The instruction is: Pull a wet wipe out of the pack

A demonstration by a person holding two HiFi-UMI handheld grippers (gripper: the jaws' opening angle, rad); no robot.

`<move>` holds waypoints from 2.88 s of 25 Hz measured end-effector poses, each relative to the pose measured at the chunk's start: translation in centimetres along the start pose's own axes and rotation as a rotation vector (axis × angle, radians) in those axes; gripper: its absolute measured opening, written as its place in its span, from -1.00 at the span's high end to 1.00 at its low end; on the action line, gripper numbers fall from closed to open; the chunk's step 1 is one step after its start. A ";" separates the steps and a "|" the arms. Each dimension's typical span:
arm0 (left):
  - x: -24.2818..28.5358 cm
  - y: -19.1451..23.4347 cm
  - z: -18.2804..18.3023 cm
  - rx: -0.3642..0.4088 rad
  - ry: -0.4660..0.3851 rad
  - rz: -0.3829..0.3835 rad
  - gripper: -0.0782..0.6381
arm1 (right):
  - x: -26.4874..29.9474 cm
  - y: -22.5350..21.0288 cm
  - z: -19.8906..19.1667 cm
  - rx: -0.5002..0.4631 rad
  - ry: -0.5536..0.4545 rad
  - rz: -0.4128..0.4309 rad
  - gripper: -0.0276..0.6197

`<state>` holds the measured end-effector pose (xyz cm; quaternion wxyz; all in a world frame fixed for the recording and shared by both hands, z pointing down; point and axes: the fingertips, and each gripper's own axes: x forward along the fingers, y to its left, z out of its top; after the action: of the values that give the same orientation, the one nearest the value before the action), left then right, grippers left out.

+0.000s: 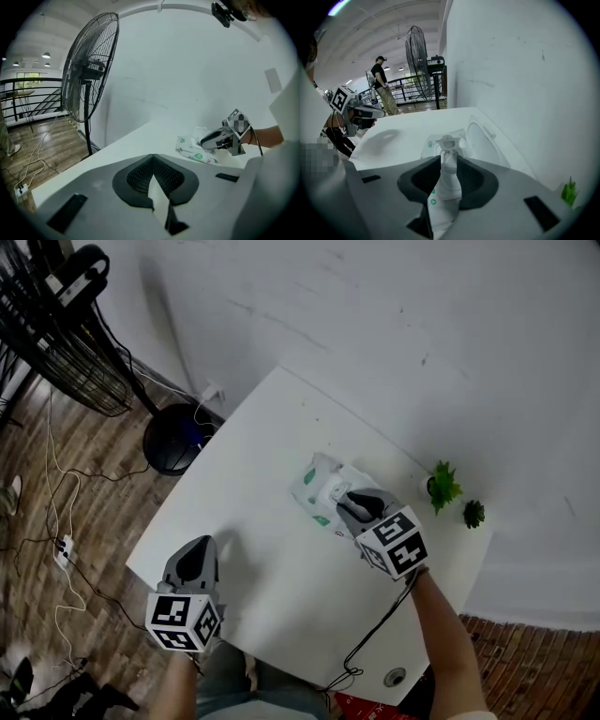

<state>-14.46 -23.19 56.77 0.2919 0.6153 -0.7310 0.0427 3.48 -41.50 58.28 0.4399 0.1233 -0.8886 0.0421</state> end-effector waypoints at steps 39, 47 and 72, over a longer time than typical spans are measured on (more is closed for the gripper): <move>-0.1 2.0 -1.9 -0.105 0.040 0.003 0.78 | 1.9 -0.5 -1.1 0.253 0.080 0.214 0.91; -0.3 2.1 -1.5 -0.099 0.035 0.010 0.78 | 1.5 -0.5 -0.9 0.229 0.046 0.194 0.91; -2.2 1.2 0.4 -0.062 -0.007 -0.010 0.78 | -1.9 -1.0 1.2 0.193 -0.030 0.064 0.91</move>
<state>-15.56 -21.15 55.74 0.3088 0.6098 -0.7297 0.0164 3.93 -42.32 56.04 0.4110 0.1373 -0.8903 0.1400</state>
